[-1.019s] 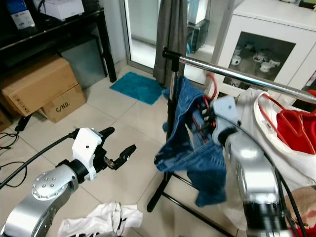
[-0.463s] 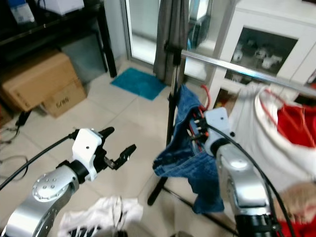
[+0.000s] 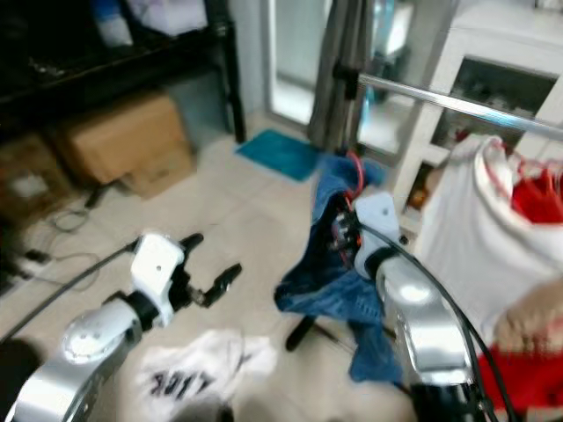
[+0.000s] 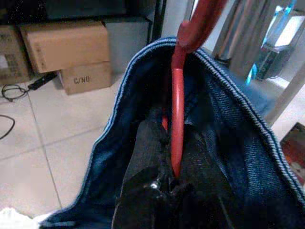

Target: Hang hanger

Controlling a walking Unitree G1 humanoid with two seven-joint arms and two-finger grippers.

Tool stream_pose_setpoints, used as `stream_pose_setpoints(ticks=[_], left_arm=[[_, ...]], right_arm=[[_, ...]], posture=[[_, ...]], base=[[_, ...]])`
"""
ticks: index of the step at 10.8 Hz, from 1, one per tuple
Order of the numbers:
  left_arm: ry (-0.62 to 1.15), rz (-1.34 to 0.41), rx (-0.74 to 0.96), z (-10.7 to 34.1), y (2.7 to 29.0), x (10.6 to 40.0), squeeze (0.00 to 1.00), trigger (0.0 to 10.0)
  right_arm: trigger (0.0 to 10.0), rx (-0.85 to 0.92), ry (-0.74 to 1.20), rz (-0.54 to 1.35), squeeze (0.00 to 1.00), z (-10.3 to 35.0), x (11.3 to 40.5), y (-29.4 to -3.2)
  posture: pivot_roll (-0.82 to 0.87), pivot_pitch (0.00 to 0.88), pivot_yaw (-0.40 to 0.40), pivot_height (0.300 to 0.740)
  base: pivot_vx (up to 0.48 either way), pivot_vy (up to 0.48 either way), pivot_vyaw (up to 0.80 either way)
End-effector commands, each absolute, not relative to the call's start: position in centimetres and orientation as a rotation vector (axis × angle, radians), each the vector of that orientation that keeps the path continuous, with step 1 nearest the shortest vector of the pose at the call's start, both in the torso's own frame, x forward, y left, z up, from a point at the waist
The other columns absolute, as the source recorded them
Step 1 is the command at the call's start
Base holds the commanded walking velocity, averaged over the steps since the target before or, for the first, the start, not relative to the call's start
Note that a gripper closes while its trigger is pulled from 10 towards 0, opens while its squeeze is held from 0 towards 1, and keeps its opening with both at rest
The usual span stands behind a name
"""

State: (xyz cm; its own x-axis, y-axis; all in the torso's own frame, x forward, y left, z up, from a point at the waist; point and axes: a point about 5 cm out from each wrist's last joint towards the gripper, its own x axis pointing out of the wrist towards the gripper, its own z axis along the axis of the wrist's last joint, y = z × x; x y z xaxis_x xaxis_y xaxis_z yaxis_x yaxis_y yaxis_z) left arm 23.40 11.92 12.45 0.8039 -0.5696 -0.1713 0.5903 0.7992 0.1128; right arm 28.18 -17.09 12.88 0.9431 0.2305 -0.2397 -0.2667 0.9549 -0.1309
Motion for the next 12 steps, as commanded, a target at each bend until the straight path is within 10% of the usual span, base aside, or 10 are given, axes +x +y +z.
stream_pose_setpoints(ticks=[1, 3, 4, 6, 7, 8, 9, 10, 12], left_arm=[[0.135, -0.62, 0.186, 12.3, 12.0, 23.5, 0.0, 10.0], [0.137, -0.622, 0.227, 11.9, 11.6, 24.0, 0.0, 10.0], [0.135, -0.639, 0.188, 11.9, 11.2, 24.4, 1.0, 10.0], [0.12, -0.662, 0.182, 12.0, 10.4, 25.0, 1.0, 10.0], [0.125, -0.684, 0.18, 11.7, 10.0, 25.3, 0.79, 10.0], [0.138, -0.7, 0.205, 11.2, 9.8, 25.6, 0.0, 10.0], [0.142, -0.707, 0.21, 11.1, 9.8, 25.8, 0.0, 8.5], [0.141, -0.696, 0.216, 11.1, 10.0, 26.2, 0.0, 0.0], [0.148, -0.712, 0.204, 10.9, 10.1, 26.2, 0.0, 0.0]], right_arm=[[0.0, -0.155, 0.185, 0.274, 0.0, 13.9, 28.2, -16.6], [0.0, -0.109, 0.174, 0.345, 0.0, 14.4, 28.0, -15.0], [0.0, -0.073, 0.158, 0.415, 0.0, 14.8, 27.6, -13.9], [0.0, -0.01, 0.135, 0.535, 0.0, 15.5, 26.8, -12.4], [0.0, 0.003, 0.128, 0.573, 0.0, 15.8, 26.4, -12.0], [0.0, 0.015, 0.116, 0.616, 0.0, 16.1, 26.2, -11.7], [0.0, 0.024, 0.106, 0.648, 0.0, 16.4, 25.9, -11.4], [0.0, 0.036, 0.101, 0.661, 0.0, 16.6, 25.7, -11.3], [0.0, 0.073, 0.09, 0.656, 0.0, 17.0, 25.7, -11.4]], posture=[[-0.02, 0.0, 0.02, 0.74], [-0.03, 0.0, 0.018, 0.74], [-0.03, 0.0, 0.016, 0.74], [-0.03, 0.0, 0.015, 0.74], [-0.03, 0.0, 0.015, 0.74], [-0.03, 0.0, 0.014, 0.74], [-0.04, 0.0, 0.017, 0.74], [-0.04, 0.0, 0.02, 0.74], [-0.04, 0.0, 0.022, 0.74]], base=[[0.0, 0.0, 0.0], [0.0, 0.0, 0.0], [0.0, 0.0, 0.0], [0.0, 0.0, 0.0], [0.0, 0.0, 0.0], [0.0, 0.0, 0.0], [0.0, 0.0, 0.0], [0.0, 0.0, 0.0], [0.0, 0.0, 0.0]])
